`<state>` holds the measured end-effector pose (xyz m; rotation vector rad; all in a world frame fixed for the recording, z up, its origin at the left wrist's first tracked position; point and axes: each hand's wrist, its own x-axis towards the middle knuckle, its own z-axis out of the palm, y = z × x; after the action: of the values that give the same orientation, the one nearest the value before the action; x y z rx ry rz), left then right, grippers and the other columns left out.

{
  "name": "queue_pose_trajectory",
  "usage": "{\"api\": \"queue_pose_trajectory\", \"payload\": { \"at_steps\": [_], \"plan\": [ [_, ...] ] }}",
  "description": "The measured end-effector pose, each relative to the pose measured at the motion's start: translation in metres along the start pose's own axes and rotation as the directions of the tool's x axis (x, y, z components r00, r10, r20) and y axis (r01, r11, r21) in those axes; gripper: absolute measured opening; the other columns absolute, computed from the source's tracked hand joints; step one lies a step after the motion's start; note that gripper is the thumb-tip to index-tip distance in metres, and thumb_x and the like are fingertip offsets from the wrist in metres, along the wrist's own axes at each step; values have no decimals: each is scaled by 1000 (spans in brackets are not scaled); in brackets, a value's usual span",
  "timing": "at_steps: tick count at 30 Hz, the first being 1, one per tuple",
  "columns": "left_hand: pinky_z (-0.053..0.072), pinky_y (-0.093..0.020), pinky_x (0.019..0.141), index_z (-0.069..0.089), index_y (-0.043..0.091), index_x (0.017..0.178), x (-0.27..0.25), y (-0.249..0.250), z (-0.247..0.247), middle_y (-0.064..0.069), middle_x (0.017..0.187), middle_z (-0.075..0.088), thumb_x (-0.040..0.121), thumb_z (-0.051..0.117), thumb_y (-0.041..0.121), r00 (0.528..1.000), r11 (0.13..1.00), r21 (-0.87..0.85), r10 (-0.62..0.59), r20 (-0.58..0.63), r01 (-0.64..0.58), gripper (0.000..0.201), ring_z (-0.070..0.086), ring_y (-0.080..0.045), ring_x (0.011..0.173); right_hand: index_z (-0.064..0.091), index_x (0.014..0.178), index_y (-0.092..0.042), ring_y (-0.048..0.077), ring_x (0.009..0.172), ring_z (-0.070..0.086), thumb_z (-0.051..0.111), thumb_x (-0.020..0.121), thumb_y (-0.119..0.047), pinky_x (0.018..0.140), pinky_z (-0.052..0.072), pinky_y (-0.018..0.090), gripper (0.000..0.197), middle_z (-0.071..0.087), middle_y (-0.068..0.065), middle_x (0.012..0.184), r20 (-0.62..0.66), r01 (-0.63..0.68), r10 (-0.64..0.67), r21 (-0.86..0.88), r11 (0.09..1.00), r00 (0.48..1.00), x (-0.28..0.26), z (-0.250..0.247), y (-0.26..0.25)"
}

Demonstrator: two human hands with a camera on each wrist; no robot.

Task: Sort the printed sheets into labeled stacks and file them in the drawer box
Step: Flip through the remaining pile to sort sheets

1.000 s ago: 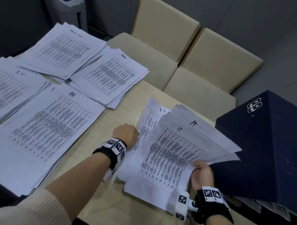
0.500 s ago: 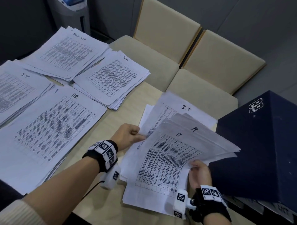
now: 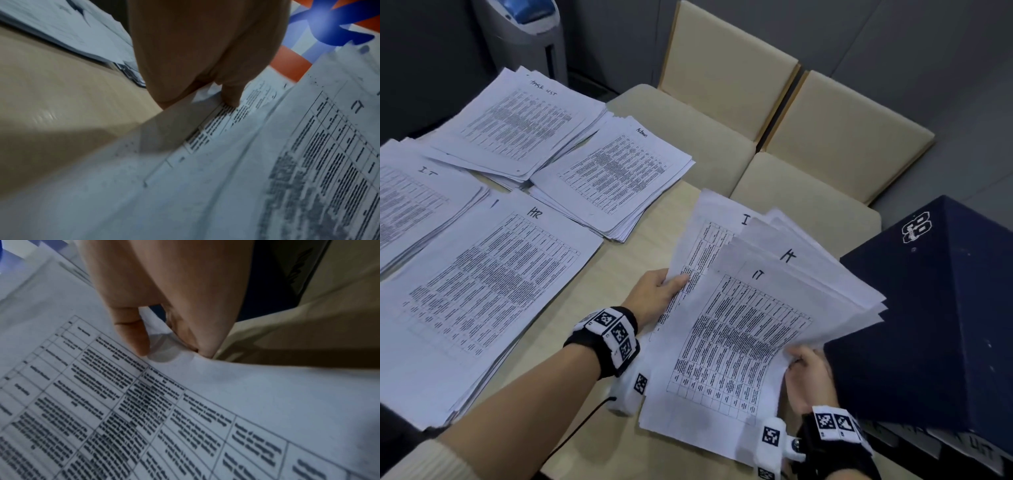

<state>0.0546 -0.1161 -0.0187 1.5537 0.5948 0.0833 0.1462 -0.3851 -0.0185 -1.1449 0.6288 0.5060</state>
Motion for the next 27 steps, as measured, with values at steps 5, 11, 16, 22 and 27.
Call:
{"api": "queue_pose_trajectory", "payload": {
  "at_steps": [5,11,16,22,27],
  "plan": [
    [56,-37,86,72,16,105,-9,16,12,2,101,77,100,48,50,956,954,-184,-195,218,237,42,71,-18,95,53,70,1,22,64,58,45,83,17,60,49,26,23,56,8,61,67,172,-159,-291,941,985,-6,4,4],
    [51,-32,80,75,14,83,-1,10,8,4,80,74,91,28,77,958,956,-92,-272,89,280,79,69,-16,78,64,76,5,23,74,62,54,83,14,66,49,25,16,64,11,70,30,209,-216,-399,893,976,-2,1,8],
    [50,-32,70,56,15,92,13,-15,2,-2,86,64,90,58,57,955,743,602,-202,-215,293,42,62,-25,81,62,72,3,27,66,63,49,77,18,66,47,34,21,67,9,64,10,172,-178,-314,934,984,-2,-4,12],
    [27,-26,48,42,13,69,16,-13,10,-1,65,45,91,61,28,986,611,773,-101,-136,170,33,44,-23,63,53,64,0,25,59,57,48,79,14,62,45,32,21,56,7,54,-6,161,-171,-301,940,985,3,-6,10],
    [39,-28,61,61,14,82,8,16,9,-1,67,47,106,33,39,993,197,974,-15,114,-109,44,48,-23,60,47,59,-4,21,47,54,47,79,9,58,43,32,24,50,5,48,-24,116,-125,-231,966,992,4,-7,2]
  ]
}}
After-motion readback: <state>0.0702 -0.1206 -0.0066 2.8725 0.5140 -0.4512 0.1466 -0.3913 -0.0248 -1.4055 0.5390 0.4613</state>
